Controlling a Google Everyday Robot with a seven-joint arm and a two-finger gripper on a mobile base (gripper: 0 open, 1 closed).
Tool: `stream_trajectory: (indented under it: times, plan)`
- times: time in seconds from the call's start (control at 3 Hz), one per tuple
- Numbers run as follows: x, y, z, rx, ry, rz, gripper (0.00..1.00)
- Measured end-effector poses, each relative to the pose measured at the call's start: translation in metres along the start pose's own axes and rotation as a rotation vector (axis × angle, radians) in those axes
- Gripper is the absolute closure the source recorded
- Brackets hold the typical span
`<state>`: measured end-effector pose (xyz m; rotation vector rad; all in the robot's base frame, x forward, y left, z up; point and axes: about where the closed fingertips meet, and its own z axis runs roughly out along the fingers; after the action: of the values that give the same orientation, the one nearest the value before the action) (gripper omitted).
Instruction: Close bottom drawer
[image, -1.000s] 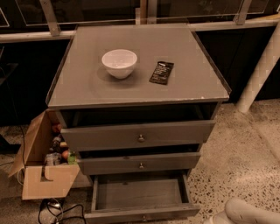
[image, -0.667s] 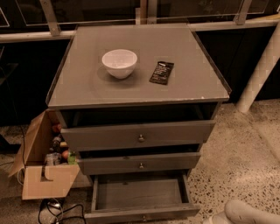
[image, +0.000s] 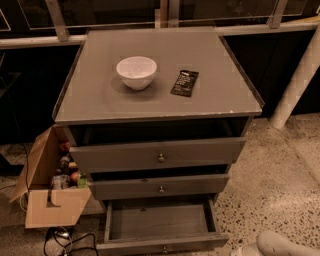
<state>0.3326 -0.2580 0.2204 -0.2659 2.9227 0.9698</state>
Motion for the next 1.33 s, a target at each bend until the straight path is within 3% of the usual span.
stream_trajectory:
  times: [0.33,1.0,1.33]
  plan:
    - [-0.014,-0.015,0.012,-0.005,-0.065,0.041,1.0]
    - [-0.025,-0.028,0.021,-0.015,-0.099,0.082,1.0]
    - [-0.035,-0.037,0.032,-0.034,-0.151,0.125,1.0]
